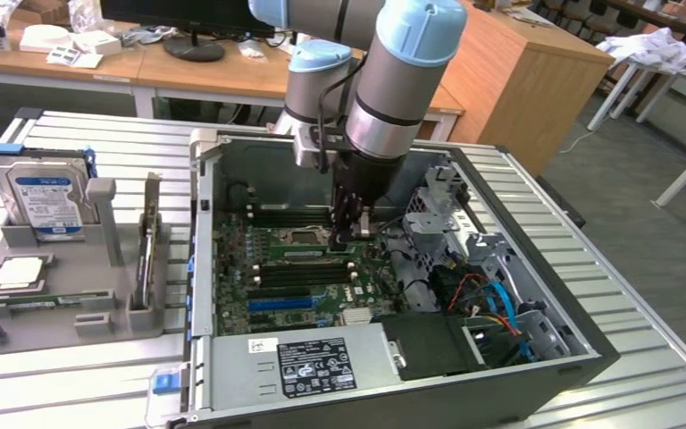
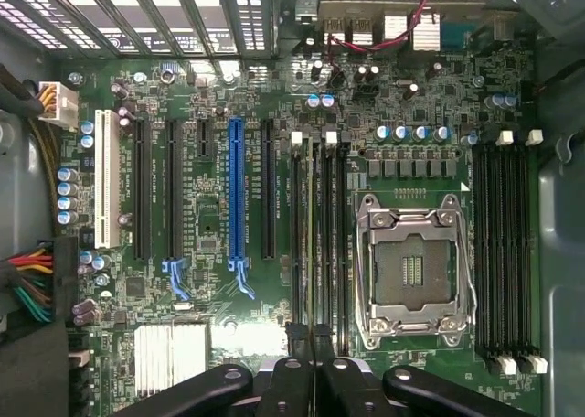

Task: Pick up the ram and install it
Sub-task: 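Insert the ram into the slot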

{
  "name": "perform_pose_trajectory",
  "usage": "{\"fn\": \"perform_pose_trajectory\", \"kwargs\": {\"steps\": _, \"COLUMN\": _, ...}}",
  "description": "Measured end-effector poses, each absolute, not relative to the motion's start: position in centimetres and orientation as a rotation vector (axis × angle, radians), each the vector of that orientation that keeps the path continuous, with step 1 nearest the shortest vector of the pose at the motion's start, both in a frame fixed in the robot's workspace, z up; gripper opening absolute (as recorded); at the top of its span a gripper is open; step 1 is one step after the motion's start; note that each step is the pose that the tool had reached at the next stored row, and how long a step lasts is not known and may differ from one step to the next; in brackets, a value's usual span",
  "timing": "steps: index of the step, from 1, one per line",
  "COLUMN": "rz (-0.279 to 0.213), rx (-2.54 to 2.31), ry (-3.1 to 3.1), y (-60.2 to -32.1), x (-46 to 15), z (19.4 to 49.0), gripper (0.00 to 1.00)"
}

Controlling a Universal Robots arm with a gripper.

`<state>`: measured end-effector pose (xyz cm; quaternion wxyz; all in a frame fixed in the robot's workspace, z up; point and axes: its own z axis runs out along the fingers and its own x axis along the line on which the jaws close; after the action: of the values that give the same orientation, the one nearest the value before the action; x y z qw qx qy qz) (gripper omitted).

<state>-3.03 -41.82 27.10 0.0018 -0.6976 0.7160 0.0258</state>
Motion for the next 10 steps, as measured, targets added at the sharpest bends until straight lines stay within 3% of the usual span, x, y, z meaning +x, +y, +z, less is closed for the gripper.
{"fn": "perform_pose_trajectory", "kwargs": {"steps": 10, "rz": 0.080, "rx": -2.188, "ry": 2.246, "y": -41.81, "x": -3.03, "z": 26.23, "gripper": 0.12}}
